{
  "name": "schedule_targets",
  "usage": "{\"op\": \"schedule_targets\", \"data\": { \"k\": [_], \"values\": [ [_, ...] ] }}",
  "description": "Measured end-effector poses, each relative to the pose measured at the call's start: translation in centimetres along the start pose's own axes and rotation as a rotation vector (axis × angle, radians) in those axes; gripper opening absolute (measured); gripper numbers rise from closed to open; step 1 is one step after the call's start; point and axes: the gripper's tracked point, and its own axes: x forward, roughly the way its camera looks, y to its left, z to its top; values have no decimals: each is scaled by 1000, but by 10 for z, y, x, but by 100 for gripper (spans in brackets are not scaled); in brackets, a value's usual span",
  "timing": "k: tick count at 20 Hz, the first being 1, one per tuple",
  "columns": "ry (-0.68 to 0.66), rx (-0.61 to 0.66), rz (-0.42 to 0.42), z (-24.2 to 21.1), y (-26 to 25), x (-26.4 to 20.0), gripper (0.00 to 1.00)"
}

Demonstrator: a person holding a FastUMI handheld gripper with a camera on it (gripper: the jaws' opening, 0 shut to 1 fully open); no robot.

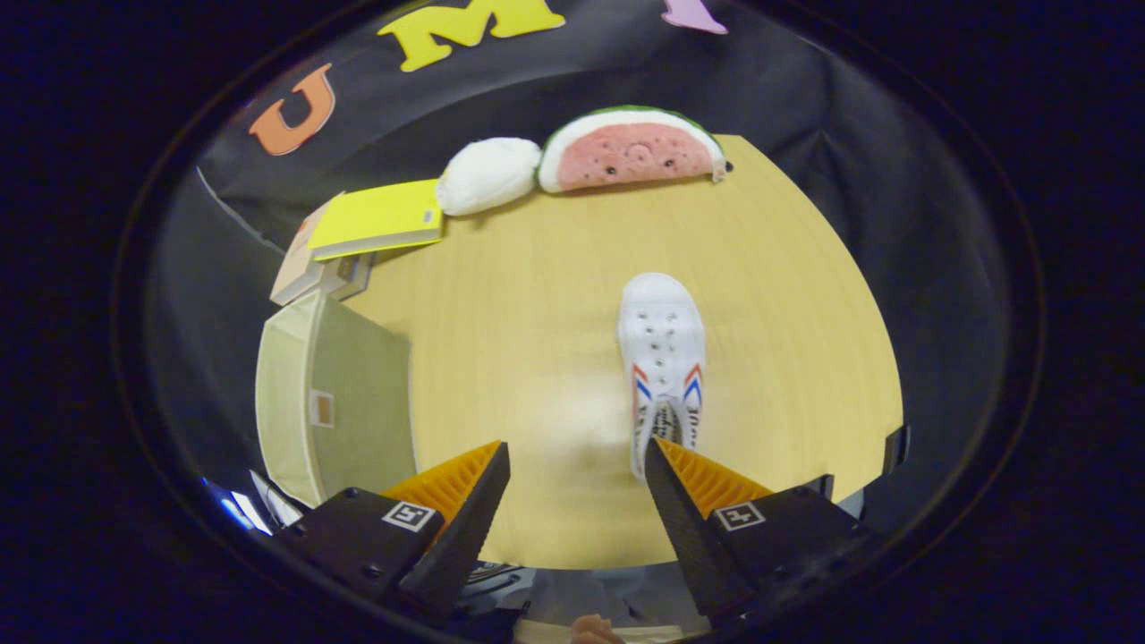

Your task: Open the storage box then place both shoes into the box .Put the left shoe in first, then the right shoe, with the right side of both shoes facing outward in a uniform manner.

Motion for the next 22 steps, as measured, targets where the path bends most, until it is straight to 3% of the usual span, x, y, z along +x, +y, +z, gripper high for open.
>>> {"op": "schedule_targets", "data": {
  "k": [9,12,16,19,22],
  "values": [
    [105,6,-60,14,-86,49,96],
    [172,12,-8,19,-83,81,94],
    [230,21,-13,24,-85,111,89],
    [246,-6,51,24,-73,116,61],
    [249,-24,53,24,-72,116,34]
  ]
}}
